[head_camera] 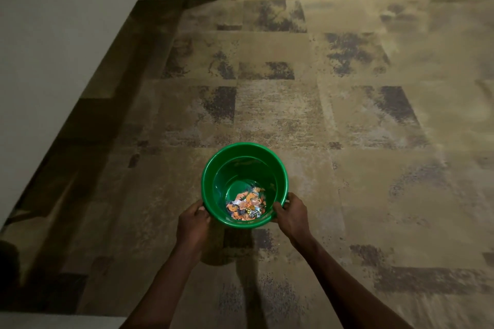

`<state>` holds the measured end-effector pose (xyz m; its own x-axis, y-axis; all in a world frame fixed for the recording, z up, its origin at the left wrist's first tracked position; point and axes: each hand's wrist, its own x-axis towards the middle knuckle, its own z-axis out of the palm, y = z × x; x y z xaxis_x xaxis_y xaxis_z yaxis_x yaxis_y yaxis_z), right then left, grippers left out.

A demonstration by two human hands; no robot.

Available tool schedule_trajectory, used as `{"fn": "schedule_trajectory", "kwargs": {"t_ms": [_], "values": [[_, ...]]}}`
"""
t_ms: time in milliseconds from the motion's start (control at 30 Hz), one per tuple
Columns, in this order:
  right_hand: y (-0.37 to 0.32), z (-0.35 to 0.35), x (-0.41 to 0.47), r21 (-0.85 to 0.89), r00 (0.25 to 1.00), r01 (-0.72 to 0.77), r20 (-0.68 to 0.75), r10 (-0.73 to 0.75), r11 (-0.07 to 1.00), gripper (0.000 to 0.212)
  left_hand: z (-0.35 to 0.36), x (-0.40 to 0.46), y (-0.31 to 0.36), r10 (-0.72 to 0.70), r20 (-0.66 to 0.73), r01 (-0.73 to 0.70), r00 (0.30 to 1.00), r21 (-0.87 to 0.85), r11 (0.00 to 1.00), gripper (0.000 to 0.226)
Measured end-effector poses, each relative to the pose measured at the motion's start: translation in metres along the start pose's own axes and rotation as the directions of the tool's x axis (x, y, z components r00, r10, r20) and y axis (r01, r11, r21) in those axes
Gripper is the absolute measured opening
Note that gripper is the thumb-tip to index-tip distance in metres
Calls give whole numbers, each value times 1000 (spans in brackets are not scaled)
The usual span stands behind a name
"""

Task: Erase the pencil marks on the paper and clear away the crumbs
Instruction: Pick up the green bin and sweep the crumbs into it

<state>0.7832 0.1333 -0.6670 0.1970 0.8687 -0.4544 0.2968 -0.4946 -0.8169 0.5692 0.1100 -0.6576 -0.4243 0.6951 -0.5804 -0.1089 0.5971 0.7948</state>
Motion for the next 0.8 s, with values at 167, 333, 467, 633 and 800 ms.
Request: {"fn": "schedule_trajectory", "kwargs": {"t_ms": [167,333,467,633,800], "values": [[-80,-54,-43,29,1000,29,-6,-29,999,28,-6,-83,89,11,23,-7,1000,-189,982,33],[-141,-96,-87,53,998,58,-37,-56,997,26,-13,-141,144,39,25,-31,999,-263,964,36],[-204,-144,-135,80,995,82,-68,-76,993,19,-16,-202,205,66,37,-49,997,-340,939,36],[-271,-189,-192,67,992,106,-74,-101,992,19,-29,-277,268,93,44,-66,995,-420,905,36],[-313,-210,-231,31,993,109,-51,-108,994,24,-51,-329,310,74,35,-52,997,-422,905,37]]}}
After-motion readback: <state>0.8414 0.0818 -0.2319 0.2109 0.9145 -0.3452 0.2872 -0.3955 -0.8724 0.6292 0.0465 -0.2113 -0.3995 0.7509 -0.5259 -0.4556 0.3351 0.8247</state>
